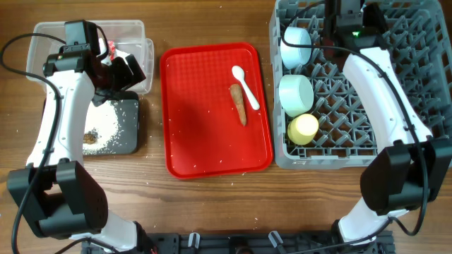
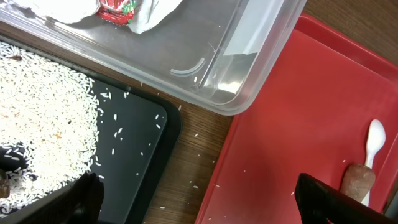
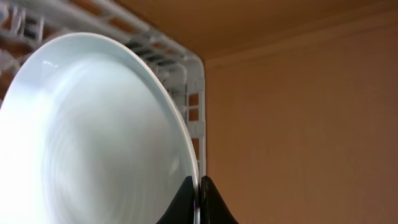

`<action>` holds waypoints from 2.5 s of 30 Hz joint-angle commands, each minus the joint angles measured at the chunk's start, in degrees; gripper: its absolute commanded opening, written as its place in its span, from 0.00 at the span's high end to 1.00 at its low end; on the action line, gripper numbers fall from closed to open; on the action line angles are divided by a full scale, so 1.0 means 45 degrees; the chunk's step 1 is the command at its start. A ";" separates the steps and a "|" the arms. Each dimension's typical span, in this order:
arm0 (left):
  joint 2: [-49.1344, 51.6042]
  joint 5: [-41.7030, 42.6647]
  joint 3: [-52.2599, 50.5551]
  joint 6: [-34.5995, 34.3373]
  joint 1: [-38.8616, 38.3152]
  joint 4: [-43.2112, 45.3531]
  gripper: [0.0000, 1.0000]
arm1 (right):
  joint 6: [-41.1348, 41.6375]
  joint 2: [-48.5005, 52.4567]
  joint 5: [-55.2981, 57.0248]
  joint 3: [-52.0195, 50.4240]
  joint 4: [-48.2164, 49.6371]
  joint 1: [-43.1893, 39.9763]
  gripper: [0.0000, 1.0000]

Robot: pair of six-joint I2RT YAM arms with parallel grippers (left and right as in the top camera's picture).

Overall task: Sort waste into correct bins and load items into the dishwasher rack
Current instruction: 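Stand the plate upright in the back of the dish rack, then open the right gripper and withdraw it from the plate, then reach the left gripper to the brown sweet potato and grasp it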

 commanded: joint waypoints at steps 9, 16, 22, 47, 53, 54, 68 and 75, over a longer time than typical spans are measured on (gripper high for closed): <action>-0.0262 0.0155 0.0253 0.0024 0.0058 0.0005 0.00 | 0.0078 0.0117 -0.0039 -0.0015 0.1219 0.0155 0.96; -0.0262 0.0151 0.0248 0.0024 0.0058 0.0005 0.00 | 0.1987 0.0126 -0.1787 -0.0253 0.0253 0.0209 0.96; -0.0262 0.0151 0.0253 0.0024 0.0058 0.0005 0.00 | 0.2705 0.0131 -0.2555 -0.0602 -0.0068 0.0209 0.81; -0.0262 0.0869 0.0253 -0.0083 0.0053 0.0233 0.00 | 0.8422 -0.3886 -1.3886 -0.0578 -0.2948 -0.0024 0.00; -0.0262 0.2701 0.0248 -0.0389 0.0053 0.0087 0.00 | 0.8437 -0.4828 -1.3886 -0.0578 -0.3186 -0.0869 0.00; -0.0248 0.3434 0.0248 -0.0636 0.0039 0.0121 0.00 | 0.8437 -0.4891 -1.3886 -0.0578 -0.3186 -0.1005 0.00; 0.0384 0.1059 0.0238 -0.2385 -0.5625 0.2526 0.00 | 0.8301 -0.4862 -1.3736 -0.0578 -0.3327 -0.1127 0.00; 0.2171 -0.1695 0.0238 -0.3007 -0.8558 0.3949 0.01 | 0.8281 -0.4862 -1.3619 -0.0578 -0.3555 -0.1127 0.00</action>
